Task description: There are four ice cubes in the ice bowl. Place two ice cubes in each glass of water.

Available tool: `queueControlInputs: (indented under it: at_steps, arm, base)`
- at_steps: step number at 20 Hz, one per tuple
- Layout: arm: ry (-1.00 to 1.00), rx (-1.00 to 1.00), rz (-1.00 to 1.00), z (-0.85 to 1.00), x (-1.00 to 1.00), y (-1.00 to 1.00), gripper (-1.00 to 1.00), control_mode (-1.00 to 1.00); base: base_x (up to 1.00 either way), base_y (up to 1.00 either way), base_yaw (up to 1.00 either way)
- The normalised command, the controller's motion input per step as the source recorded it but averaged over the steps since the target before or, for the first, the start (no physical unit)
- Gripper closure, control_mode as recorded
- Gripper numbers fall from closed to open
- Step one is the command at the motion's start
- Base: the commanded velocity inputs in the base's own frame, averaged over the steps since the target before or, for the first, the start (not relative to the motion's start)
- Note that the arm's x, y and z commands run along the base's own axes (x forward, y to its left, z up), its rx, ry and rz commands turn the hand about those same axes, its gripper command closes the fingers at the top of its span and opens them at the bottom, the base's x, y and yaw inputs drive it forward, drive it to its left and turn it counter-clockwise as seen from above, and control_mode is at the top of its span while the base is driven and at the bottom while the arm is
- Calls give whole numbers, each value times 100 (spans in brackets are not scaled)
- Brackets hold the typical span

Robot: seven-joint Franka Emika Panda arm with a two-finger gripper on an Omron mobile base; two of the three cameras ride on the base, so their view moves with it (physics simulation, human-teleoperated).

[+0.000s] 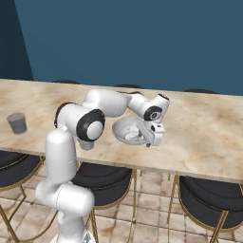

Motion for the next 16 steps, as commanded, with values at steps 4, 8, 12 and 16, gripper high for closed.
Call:
queueControlInputs:
  at_steps: [4,8,12,16]
  arm:
    - [-4,-6,0,-32,39,0,-100,-100]
    - [-9,-8,0,-32,21,0,-100,-100]
    - [-9,-4,-1,-23,2,0,-100,-100]
    - [-7,-1,-1,-8,0,0,-100,-100]
  base:
    - [0,0,0]
    - [0,0,0]
    - [0,0,0]
    - [0,0,0]
